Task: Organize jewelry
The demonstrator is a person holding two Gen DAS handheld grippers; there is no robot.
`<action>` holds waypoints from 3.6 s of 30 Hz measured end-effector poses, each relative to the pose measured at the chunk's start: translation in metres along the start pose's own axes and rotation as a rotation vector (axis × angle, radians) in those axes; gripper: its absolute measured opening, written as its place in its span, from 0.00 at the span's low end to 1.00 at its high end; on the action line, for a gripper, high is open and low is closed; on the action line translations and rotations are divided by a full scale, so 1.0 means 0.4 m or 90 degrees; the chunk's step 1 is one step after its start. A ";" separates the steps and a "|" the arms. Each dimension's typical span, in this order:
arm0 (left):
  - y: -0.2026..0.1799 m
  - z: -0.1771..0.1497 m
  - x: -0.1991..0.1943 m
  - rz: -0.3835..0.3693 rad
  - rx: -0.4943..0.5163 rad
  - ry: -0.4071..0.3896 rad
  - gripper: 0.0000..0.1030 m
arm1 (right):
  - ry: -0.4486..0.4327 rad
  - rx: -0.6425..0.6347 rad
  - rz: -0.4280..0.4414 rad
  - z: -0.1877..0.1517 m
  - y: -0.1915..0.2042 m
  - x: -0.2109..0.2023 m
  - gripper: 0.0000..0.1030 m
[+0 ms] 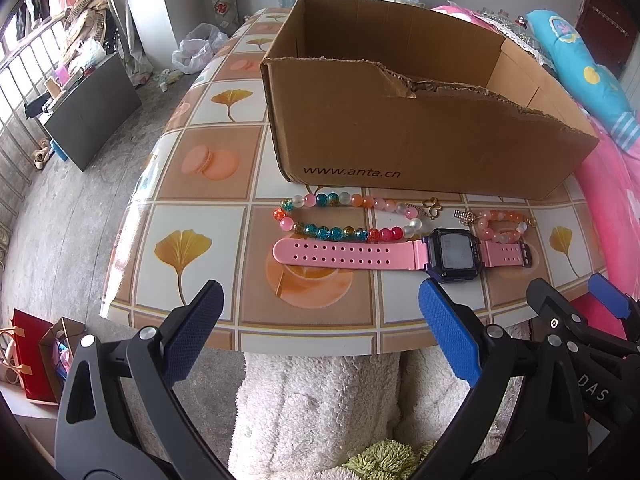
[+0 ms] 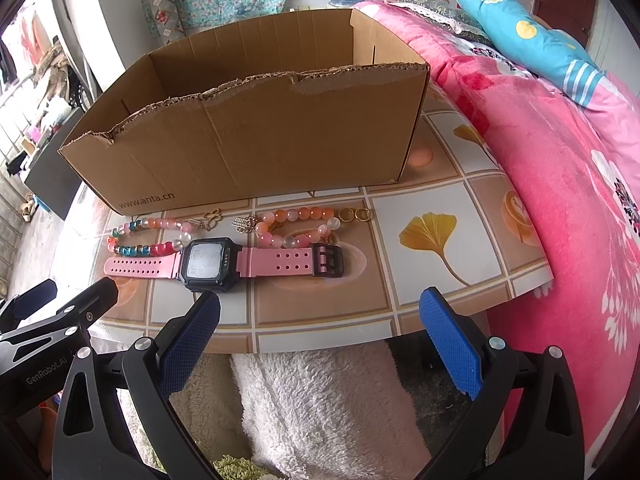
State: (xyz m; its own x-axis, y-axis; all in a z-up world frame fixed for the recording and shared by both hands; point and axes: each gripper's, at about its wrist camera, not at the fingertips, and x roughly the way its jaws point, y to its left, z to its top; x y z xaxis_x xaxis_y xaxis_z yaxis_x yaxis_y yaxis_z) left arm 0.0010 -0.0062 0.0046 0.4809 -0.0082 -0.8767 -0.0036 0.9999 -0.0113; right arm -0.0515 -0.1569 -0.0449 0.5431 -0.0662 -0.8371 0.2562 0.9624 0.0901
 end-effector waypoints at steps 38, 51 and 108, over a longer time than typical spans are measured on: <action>0.177 -0.014 0.022 -0.202 -0.061 -0.120 0.92 | -0.005 -0.478 0.186 0.016 0.220 0.132 0.71; 0.082 -0.029 0.022 -0.175 0.092 -0.134 0.92 | 0.111 -0.495 0.255 0.066 0.210 0.147 0.49; -0.031 0.029 -0.055 -0.134 0.226 -0.130 0.03 | -0.163 -0.404 0.103 0.194 -0.019 -0.035 0.04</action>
State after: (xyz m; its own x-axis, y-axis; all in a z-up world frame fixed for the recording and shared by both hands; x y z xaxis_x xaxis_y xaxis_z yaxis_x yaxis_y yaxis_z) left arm 0.0007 -0.0182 0.0295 0.6015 -0.2458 -0.7601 0.3966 0.9178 0.0171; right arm 0.0010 -0.1838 0.0083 0.7261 0.1055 -0.6794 -0.3176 0.9279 -0.1954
